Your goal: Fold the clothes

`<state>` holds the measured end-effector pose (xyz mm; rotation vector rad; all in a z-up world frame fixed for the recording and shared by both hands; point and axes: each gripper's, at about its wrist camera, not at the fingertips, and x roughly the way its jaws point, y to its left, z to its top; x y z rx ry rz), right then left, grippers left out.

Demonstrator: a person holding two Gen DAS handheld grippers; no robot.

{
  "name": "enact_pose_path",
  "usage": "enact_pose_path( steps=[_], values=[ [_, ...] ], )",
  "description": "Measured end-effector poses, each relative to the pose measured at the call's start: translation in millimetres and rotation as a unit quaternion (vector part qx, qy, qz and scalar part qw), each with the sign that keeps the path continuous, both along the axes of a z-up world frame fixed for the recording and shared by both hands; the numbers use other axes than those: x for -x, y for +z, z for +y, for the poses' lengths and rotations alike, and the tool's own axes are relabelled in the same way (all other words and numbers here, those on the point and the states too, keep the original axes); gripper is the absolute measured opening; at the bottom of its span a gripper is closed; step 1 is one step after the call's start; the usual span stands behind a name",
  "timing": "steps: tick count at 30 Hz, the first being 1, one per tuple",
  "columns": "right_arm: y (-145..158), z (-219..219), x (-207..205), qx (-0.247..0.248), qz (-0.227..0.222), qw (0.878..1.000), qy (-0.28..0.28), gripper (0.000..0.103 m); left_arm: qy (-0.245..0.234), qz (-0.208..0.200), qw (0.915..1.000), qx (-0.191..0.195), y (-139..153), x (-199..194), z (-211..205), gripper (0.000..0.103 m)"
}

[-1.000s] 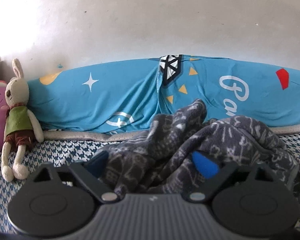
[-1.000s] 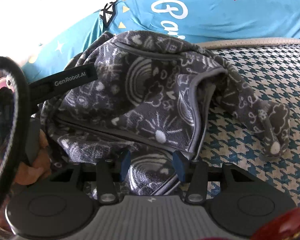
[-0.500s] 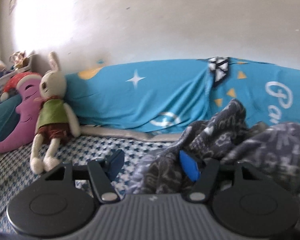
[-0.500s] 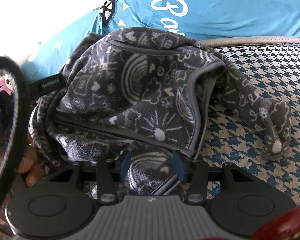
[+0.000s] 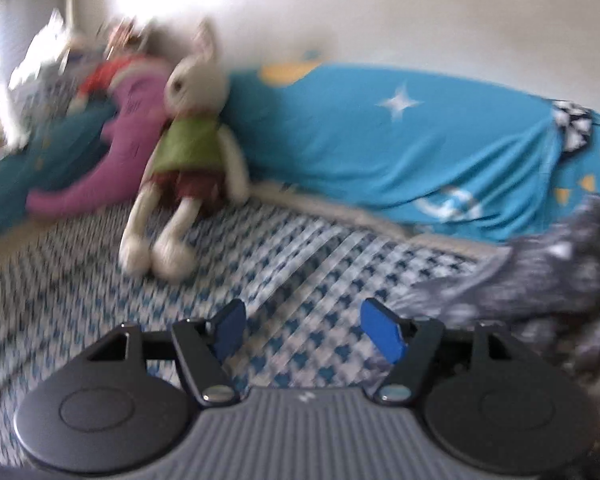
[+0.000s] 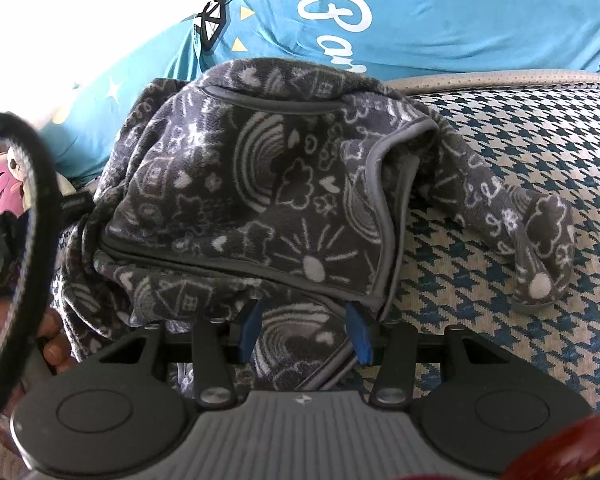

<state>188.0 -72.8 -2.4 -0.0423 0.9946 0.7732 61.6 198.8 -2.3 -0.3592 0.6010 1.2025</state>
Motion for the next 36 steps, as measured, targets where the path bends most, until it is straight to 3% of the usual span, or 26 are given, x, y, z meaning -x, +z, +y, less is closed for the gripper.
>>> enact_pose_path(
  steps=[2, 6, 11, 13, 18, 21, 23, 29, 36],
  values=[
    [2, 0, 1, 0.0, -0.008, 1.0, -0.001, 0.047, 0.004, -0.009, 0.9999, 0.012, 0, 8, 5, 0.068],
    [7, -2, 2, 0.0, -0.032, 0.999, -0.004, 0.048, -0.015, -0.012, 0.9998, -0.005, 6, 10, -3, 0.075],
    [12, -1, -2, 0.001, -0.056, 0.998, -0.015, 0.057, -0.051, -0.043, 0.9978, -0.004, 18, 10, -18, 0.08],
    [14, -3, -5, 0.001, -0.06, 0.998, -0.021, 0.06, -0.074, -0.05, 0.9959, -0.019, 25, 7, -29, 0.088],
    [14, -11, -16, -0.005, -0.055, 0.998, -0.044, 0.065, -0.144, -0.058, 0.9857, -0.065, 37, -4, -60, 0.094],
    [12, -14, -22, -0.013, -0.045, 0.998, -0.049, 0.068, -0.191, -0.057, 0.9755, -0.093, 41, -13, -78, 0.103],
    [8, -12, -25, -0.019, -0.035, 0.998, -0.046, 0.072, -0.222, -0.056, 0.9674, -0.109, 43, -19, -90, 0.103],
    [-14, 4, -26, -0.016, 0.008, 1.0, -0.015, 0.075, -0.252, -0.023, 0.9641, -0.079, 24, -37, -96, 0.103],
    [-26, 17, -19, -0.004, -0.014, 1.0, 0.004, 0.078, -0.248, 0.005, 0.966, -0.074, 9, -46, -99, 0.103]
  ],
)
